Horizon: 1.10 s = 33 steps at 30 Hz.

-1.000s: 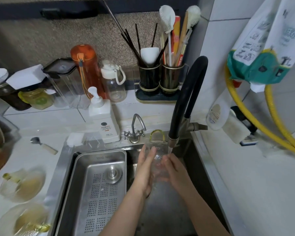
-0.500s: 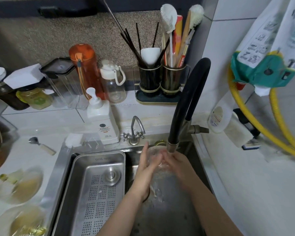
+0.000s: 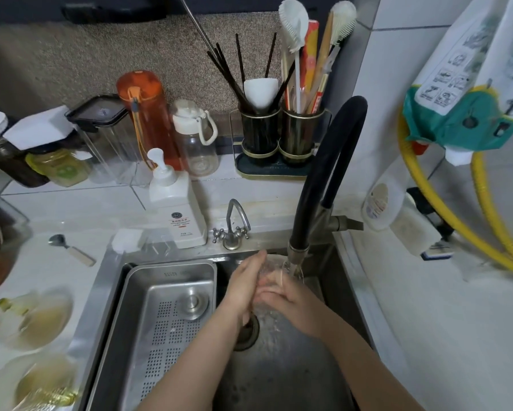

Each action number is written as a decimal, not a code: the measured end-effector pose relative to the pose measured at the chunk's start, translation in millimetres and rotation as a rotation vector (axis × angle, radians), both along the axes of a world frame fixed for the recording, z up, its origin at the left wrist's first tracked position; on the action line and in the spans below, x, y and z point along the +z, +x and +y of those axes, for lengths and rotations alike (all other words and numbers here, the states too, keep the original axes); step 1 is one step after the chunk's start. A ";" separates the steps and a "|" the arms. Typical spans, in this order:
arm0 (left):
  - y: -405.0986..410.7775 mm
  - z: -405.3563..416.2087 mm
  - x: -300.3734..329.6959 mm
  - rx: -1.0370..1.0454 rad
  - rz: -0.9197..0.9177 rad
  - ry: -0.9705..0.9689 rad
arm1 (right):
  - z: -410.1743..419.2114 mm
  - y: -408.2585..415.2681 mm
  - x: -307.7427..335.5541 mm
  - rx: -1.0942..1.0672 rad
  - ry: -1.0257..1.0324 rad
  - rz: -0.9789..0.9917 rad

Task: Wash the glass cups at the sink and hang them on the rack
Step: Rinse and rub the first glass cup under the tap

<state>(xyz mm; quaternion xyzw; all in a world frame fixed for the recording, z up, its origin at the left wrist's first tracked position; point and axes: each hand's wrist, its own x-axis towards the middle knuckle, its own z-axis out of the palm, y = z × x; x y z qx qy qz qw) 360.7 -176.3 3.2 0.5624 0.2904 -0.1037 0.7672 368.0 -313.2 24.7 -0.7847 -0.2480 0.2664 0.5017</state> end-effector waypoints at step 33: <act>-33.7 -24.7 8.9 -0.097 -0.336 0.182 | -9.3 5.9 11.2 -0.473 0.329 0.442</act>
